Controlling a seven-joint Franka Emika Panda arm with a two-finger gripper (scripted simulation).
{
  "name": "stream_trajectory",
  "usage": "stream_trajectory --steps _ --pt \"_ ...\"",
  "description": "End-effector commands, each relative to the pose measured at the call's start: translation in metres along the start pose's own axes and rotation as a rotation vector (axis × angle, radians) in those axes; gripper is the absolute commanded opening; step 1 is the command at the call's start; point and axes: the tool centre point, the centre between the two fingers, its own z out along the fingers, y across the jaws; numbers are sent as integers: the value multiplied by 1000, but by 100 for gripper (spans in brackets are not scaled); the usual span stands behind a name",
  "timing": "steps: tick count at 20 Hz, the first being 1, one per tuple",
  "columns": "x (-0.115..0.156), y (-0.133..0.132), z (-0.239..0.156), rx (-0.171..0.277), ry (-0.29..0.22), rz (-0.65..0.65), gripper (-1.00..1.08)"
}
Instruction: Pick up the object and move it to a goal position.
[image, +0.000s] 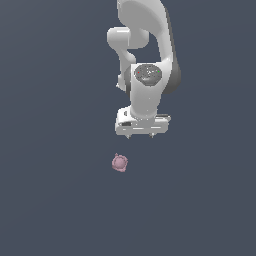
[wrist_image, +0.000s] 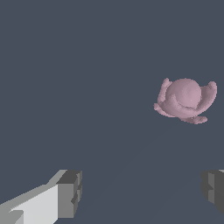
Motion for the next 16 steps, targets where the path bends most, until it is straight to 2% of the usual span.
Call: stream_trajectory --steps 1,10,16 --pt "0 0 0 0 0 0 100" --pt "11 -20 -17 28 45 -25 100" --pt "13 -15 -14 27 44 -11 100"
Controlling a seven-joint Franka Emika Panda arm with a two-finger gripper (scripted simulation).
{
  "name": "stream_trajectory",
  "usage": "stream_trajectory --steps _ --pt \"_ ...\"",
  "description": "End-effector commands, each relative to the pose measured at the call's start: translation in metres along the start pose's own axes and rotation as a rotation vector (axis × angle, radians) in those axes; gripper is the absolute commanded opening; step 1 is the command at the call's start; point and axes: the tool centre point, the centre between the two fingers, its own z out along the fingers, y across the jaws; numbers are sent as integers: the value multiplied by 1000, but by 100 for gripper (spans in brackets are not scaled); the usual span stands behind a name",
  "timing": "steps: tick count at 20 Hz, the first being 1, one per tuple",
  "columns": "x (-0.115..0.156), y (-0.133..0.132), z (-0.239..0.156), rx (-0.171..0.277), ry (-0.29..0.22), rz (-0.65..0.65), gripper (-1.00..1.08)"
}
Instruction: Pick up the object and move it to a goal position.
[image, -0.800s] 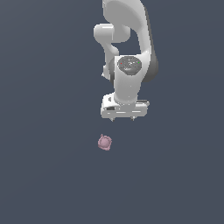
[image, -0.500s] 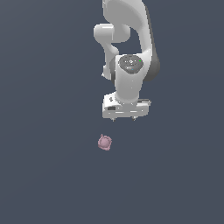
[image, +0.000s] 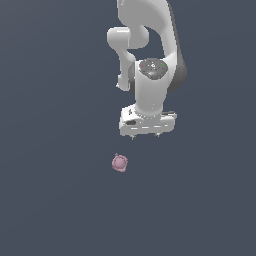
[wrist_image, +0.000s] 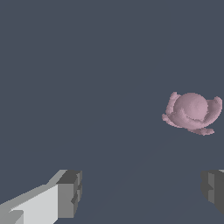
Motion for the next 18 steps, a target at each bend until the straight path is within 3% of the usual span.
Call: stream_trajectory --steps 1,7,18 --pt "3 5 3 -1 0 15 100" --pt "17 30 20 -5 1 97 100" --pt "44 100 66 -31 4 304 100"
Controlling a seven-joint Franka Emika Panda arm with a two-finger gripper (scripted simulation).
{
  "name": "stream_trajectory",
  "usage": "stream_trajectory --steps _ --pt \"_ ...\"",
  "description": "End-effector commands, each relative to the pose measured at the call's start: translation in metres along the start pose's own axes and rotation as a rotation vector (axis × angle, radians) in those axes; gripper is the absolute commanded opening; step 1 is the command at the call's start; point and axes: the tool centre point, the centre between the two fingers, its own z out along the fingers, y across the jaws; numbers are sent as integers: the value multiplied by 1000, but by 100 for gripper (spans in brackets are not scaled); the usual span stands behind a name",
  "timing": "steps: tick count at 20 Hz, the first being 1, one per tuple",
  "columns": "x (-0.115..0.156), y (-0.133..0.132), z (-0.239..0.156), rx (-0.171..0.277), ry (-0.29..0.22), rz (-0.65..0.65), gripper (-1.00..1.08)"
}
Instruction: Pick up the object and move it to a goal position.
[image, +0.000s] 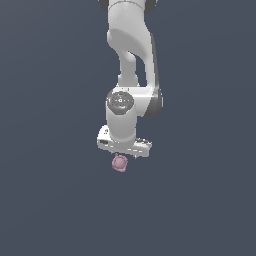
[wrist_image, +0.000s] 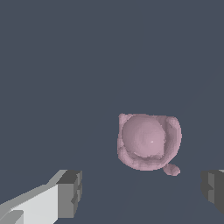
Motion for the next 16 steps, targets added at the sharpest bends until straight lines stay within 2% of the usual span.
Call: stream_trajectory --steps 1,11,16 --pt "7 9 8 -5 2 32 100" --pt "11 18 18 -9 2 57 100" --pt "11 18 38 -10 3 59 100"
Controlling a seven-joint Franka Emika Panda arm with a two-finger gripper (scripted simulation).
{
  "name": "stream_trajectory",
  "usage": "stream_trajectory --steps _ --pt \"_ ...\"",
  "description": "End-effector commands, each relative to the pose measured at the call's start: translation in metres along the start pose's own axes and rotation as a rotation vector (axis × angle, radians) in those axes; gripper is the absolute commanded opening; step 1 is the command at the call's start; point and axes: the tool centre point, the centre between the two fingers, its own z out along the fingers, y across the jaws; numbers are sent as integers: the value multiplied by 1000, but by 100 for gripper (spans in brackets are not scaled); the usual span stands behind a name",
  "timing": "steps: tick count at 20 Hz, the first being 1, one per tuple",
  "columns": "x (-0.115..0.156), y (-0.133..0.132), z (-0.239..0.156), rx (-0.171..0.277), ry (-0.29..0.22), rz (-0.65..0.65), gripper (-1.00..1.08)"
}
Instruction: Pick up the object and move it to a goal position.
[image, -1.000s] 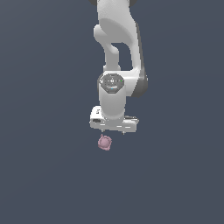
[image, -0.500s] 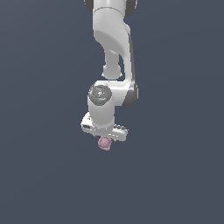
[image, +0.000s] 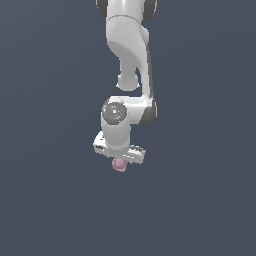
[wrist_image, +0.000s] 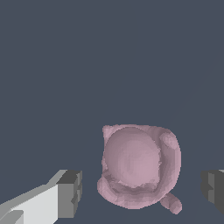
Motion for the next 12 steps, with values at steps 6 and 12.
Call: stream_trajectory --steps 6,12 --pt "-1 1 33 -1 -1 2 100" --pt "1 1 35 -1 -1 3 -100"
